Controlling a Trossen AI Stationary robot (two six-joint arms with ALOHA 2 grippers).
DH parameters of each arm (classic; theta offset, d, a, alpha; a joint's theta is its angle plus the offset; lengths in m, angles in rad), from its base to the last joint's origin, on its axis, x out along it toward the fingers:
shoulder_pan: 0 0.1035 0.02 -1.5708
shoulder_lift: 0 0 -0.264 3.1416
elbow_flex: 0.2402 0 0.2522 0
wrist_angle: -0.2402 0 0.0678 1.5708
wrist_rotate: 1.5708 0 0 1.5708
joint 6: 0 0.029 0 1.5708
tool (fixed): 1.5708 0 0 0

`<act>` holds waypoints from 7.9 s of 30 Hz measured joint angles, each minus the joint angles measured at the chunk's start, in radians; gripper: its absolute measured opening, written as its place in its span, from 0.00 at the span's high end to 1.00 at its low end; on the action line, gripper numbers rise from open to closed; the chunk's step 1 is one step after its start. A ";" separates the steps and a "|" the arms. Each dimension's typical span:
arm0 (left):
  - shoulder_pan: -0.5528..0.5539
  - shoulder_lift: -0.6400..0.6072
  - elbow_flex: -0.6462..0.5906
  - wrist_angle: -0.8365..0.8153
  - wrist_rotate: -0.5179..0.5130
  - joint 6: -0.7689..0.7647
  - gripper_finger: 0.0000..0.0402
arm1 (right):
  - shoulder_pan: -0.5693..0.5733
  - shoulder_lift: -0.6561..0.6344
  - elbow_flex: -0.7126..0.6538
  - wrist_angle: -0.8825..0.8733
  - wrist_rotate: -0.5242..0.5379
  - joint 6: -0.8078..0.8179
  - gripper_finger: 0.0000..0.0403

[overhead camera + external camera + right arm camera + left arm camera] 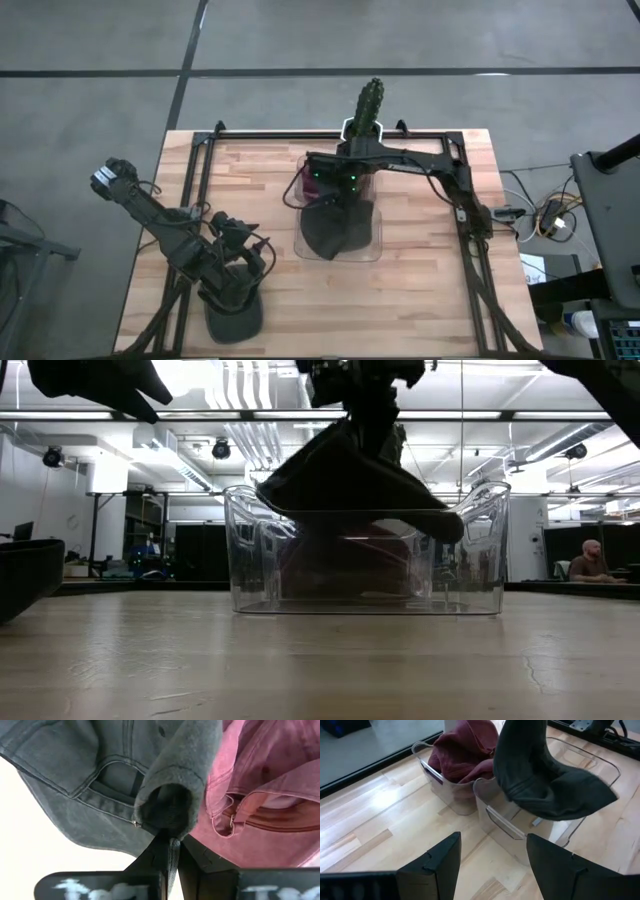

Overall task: Pick & Place hat
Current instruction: Put the right black cap into the bottom transparent bin, then put the black cap into the bottom transparent bin

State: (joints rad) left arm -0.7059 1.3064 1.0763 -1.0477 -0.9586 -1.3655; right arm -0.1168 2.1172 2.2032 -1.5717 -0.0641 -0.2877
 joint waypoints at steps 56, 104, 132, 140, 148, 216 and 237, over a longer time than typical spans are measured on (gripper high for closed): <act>-0.003 0.000 -0.004 -0.021 0.116 0.002 0.46 | 0.036 -0.028 -0.005 0.001 -0.040 0.175 0.68; -0.276 0.195 0.016 0.003 1.066 -1.069 0.46 | 0.189 -1.148 -0.992 0.810 -0.039 0.513 0.82; -0.246 0.229 -0.180 0.440 0.808 -0.961 0.46 | 0.189 -1.152 -1.002 0.830 -0.043 0.547 0.82; -0.242 0.229 -0.181 0.444 0.773 -0.909 0.46 | 0.189 -1.152 -1.002 0.831 -0.043 0.550 0.83; -0.241 0.231 -0.181 0.452 0.634 -0.827 0.46 | 0.189 -1.152 -1.002 0.831 -0.043 0.550 0.82; -0.269 0.209 0.513 -0.260 0.531 -0.873 0.99 | 0.188 -1.139 -1.005 0.843 -0.040 0.584 0.84; 0.114 0.210 0.539 -0.343 -0.083 -0.479 0.99 | 0.156 -0.879 -0.947 1.041 -0.038 0.521 0.49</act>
State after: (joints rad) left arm -0.5923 1.5162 1.6150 -1.3911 -1.0420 -1.8445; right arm 0.0388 1.2383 1.2558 -0.5311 -0.1018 0.2328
